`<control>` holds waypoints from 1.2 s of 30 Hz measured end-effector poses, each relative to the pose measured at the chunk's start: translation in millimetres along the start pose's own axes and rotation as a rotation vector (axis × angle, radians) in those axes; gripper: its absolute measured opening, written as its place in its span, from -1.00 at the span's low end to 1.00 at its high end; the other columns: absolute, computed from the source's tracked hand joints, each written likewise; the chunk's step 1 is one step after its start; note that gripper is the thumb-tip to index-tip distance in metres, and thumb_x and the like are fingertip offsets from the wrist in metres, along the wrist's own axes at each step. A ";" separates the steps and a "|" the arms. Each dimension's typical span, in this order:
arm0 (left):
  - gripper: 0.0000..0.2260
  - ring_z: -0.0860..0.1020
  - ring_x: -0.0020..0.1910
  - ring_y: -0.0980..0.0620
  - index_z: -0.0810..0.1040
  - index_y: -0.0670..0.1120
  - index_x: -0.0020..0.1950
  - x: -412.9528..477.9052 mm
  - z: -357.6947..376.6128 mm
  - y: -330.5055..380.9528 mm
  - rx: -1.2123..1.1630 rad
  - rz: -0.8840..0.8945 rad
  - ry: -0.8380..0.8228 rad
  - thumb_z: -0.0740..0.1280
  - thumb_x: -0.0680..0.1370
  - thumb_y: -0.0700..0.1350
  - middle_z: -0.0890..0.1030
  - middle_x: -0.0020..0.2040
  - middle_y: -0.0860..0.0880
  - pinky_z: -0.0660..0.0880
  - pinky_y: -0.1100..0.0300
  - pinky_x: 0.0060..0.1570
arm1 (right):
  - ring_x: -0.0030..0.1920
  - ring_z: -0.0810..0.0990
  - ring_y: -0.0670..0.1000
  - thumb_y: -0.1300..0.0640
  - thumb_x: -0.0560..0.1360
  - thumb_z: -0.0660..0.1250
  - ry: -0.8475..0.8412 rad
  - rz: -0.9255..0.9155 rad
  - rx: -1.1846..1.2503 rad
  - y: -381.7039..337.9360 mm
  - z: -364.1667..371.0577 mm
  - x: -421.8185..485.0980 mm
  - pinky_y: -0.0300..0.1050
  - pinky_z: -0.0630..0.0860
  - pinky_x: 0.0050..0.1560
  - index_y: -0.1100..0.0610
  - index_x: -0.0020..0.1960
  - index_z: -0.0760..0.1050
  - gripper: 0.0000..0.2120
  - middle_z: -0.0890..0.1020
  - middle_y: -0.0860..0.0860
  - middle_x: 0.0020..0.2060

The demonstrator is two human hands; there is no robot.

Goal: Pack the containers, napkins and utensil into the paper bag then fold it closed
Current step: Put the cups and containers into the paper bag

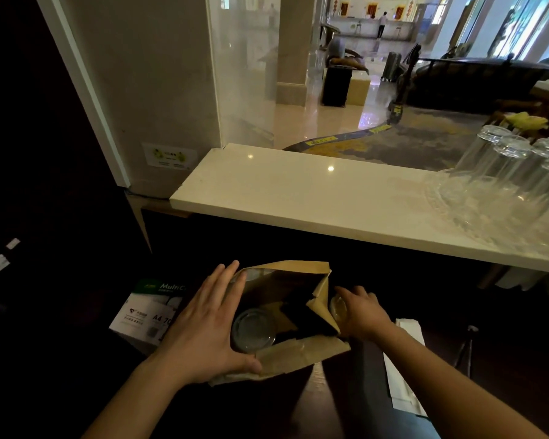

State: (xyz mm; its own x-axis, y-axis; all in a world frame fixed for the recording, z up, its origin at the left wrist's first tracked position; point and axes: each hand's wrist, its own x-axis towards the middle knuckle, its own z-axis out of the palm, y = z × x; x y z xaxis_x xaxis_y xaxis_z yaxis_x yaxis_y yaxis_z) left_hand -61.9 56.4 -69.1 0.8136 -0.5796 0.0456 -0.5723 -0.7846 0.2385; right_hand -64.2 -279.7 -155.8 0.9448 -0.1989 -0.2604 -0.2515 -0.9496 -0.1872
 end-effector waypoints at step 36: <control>0.27 -0.46 0.46 0.17 -0.41 0.19 0.52 16.2 3.8 -0.4 -0.077 -0.016 0.005 0.33 0.11 0.56 -0.48 0.51 0.21 -0.12 0.01 0.39 | 0.23 0.40 0.07 -0.28 0.25 0.41 0.194 -0.468 -0.023 -137.6 -68.9 -59.5 -0.10 0.47 0.06 -0.22 0.45 0.14 -0.16 0.39 -0.06 0.31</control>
State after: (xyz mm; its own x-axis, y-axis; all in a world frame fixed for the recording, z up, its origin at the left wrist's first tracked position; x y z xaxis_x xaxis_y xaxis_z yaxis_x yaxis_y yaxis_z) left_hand -48.8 46.4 -72.1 0.8234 -0.5657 0.0458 -0.5496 -0.7747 0.3127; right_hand -71.3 -153.9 -49.2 0.9774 0.2097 0.0276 0.2106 -0.9523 -0.2207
